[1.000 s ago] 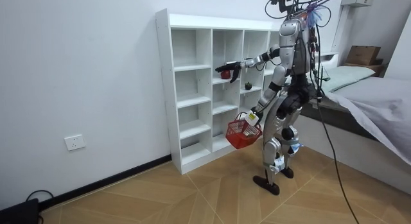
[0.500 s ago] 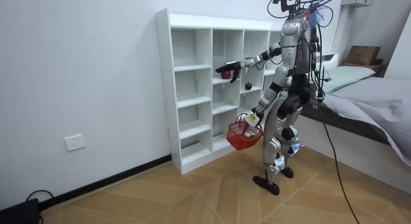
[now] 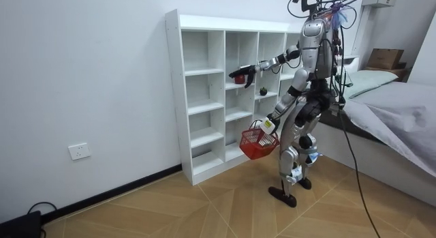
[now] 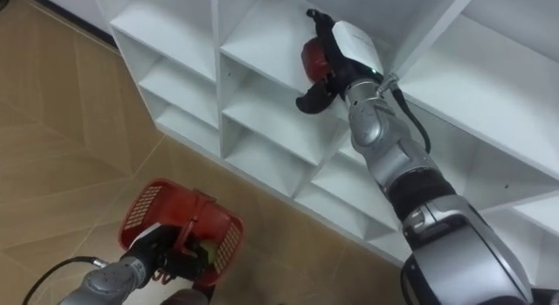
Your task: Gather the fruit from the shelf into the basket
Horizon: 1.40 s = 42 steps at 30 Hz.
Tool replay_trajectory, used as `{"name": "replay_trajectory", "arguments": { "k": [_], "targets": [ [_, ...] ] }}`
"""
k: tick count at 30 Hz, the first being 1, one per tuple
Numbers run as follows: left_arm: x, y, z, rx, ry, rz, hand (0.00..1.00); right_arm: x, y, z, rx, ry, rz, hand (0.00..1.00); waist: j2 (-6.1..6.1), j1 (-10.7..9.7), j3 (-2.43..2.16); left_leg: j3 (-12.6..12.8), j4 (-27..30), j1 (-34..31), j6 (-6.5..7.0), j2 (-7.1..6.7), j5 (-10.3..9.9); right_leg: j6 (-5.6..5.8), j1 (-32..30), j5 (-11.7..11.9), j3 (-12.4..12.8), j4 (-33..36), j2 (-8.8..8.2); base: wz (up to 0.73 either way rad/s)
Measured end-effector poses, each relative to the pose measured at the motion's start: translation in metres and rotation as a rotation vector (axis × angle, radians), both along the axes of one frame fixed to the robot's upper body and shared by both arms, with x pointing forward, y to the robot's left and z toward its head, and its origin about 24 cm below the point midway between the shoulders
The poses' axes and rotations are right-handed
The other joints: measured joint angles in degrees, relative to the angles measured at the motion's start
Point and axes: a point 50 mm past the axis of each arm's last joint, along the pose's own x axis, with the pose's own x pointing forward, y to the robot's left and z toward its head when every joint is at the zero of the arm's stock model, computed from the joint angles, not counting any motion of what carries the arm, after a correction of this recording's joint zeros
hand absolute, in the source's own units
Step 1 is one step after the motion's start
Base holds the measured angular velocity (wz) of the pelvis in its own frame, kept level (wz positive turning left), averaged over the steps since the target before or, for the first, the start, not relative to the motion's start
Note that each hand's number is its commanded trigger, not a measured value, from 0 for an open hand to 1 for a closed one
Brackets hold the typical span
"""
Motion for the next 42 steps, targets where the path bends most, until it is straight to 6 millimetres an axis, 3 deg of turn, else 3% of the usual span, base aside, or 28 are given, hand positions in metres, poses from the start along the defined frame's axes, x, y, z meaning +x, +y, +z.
{"name": "replay_trajectory", "arguments": {
  "k": [2, 3, 4, 27, 42],
  "targets": [
    [0.0004, 0.0001, 0.0004, 0.001, -0.003, 0.000, 1.00, 0.0001, -0.0009, -0.0001, -0.003, 0.005, -0.001, 0.66, 0.00, 0.06, 0.00, -0.05, -0.01, 0.00, -0.01, 0.00, 0.05, -0.01, 0.01, -0.01, -0.05, 0.02, 0.00, 0.00],
    [0.0004, -0.0001, 0.0003, 0.000, -0.002, 0.000, 1.00, 0.0001, -0.0009, -0.0002, -0.003, 0.007, -0.001, 0.97, 0.00, 0.06, 0.00, -0.05, 0.00, -0.01, -0.01, -0.01, 0.06, -0.02, 0.01, 0.00, -0.05, 0.02, 0.00, 0.00],
    [0.0003, -0.0003, 0.0002, 0.000, -0.001, 0.000, 1.00, 0.0001, -0.0010, -0.0002, -0.004, 0.008, -0.002, 1.00, -0.01, 0.06, -0.01, -0.05, 0.00, -0.01, 0.00, -0.02, 0.07, -0.02, 0.02, 0.00, -0.05, 0.02, -0.01, 0.00],
    [0.0030, -0.0020, 0.0026, -0.003, -0.016, -0.004, 1.00, -0.0006, -0.0042, -0.0007, -0.012, 0.034, 0.011, 1.00, -0.03, 1.04, -0.02, -0.27, 0.36, -0.09, -0.06, -0.03, 0.31, -0.18, 0.07, 0.16, -0.12, 0.17, 0.02, 0.00],
    [0.0032, -0.0010, 0.0028, -0.002, -0.016, -0.003, 1.00, -0.0018, 0.0044, 0.0040, -0.016, 0.010, 0.051, 1.00, -0.10, -0.21, -0.07, -0.25, 0.29, -0.11, -0.03, -0.06, 0.33, -0.14, 0.02, 0.15, -0.01, 0.03, -0.01, 0.00]
  ]
}}
